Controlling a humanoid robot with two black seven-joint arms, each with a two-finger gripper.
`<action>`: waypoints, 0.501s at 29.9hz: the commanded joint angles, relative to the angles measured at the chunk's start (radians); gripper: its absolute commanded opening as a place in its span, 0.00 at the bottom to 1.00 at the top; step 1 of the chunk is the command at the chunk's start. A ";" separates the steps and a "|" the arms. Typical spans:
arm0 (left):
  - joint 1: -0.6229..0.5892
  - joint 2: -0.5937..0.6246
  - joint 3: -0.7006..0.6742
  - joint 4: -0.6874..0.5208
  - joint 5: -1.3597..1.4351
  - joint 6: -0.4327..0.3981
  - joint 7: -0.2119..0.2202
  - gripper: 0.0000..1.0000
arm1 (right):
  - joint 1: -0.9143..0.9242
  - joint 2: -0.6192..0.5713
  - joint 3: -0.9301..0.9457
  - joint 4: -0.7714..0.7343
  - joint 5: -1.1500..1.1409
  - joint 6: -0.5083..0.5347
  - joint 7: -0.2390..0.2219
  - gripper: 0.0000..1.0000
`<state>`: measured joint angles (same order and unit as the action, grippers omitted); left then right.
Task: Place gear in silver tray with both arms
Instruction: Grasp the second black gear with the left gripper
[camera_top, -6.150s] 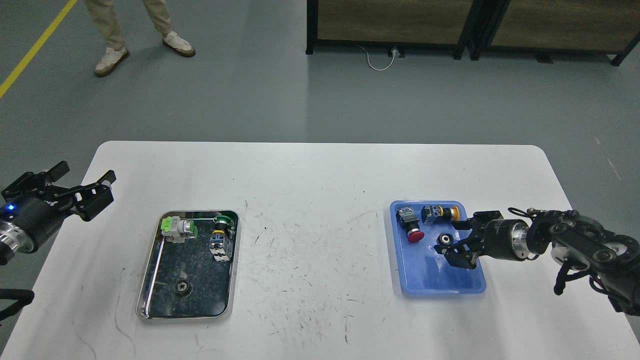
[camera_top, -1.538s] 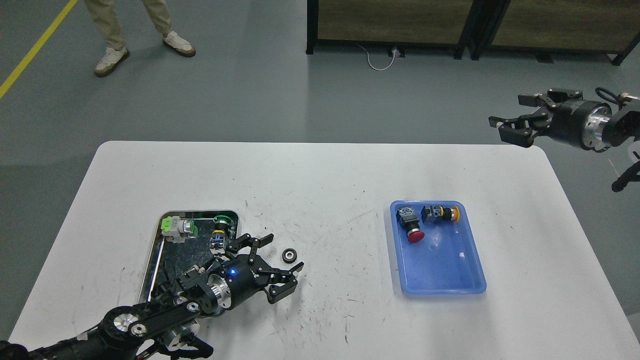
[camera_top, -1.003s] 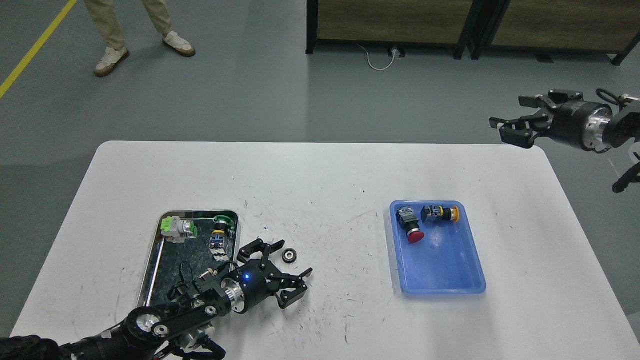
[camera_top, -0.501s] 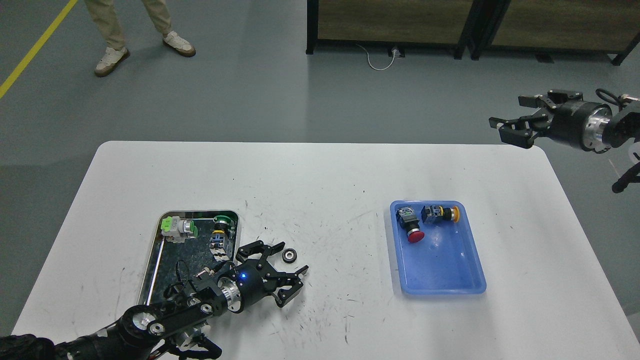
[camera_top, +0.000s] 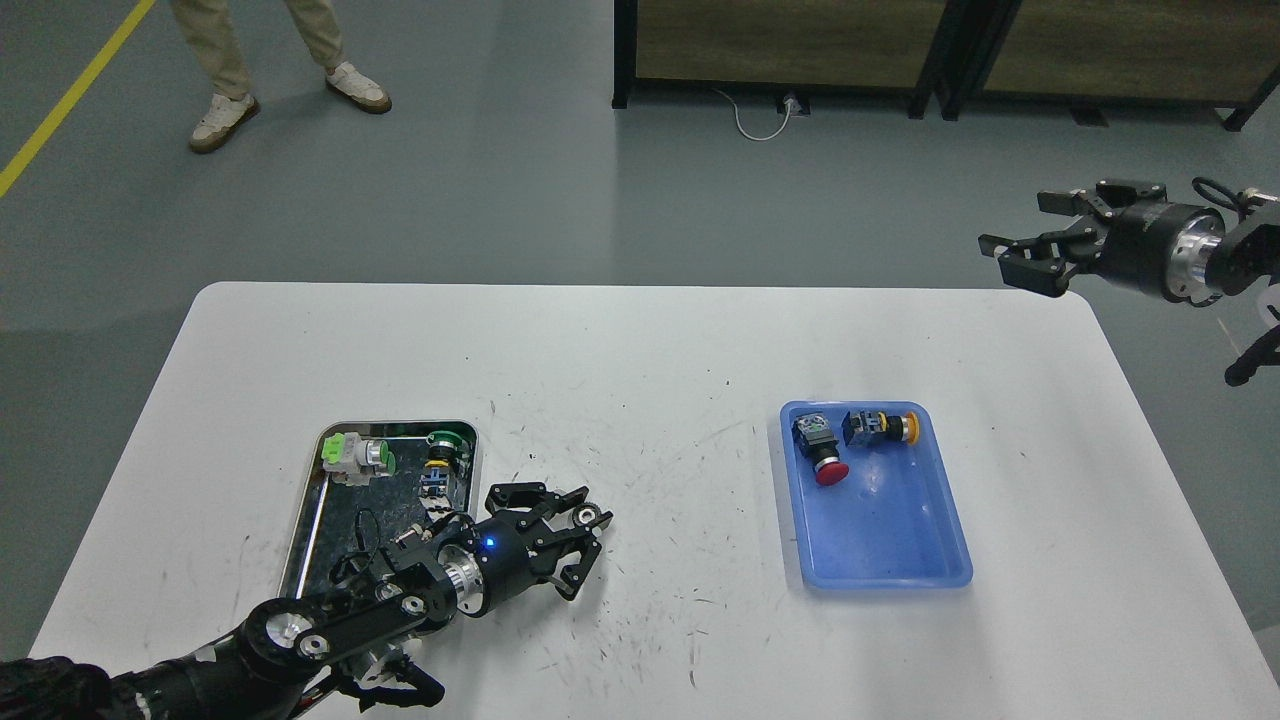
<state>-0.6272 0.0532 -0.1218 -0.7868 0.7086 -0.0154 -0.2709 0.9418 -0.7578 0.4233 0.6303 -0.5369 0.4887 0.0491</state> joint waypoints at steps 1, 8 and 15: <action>0.000 0.002 0.002 0.000 0.002 -0.003 0.002 0.27 | 0.000 0.000 0.000 0.000 0.000 0.000 0.000 0.84; 0.001 0.007 0.004 -0.002 0.000 -0.005 0.004 0.23 | 0.000 0.000 0.000 0.000 0.000 0.000 0.000 0.84; 0.000 0.013 0.002 -0.011 0.000 -0.006 0.006 0.20 | 0.000 0.000 0.000 0.000 0.002 0.000 0.000 0.84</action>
<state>-0.6267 0.0626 -0.1180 -0.7940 0.7091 -0.0214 -0.2662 0.9418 -0.7578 0.4233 0.6302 -0.5369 0.4887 0.0491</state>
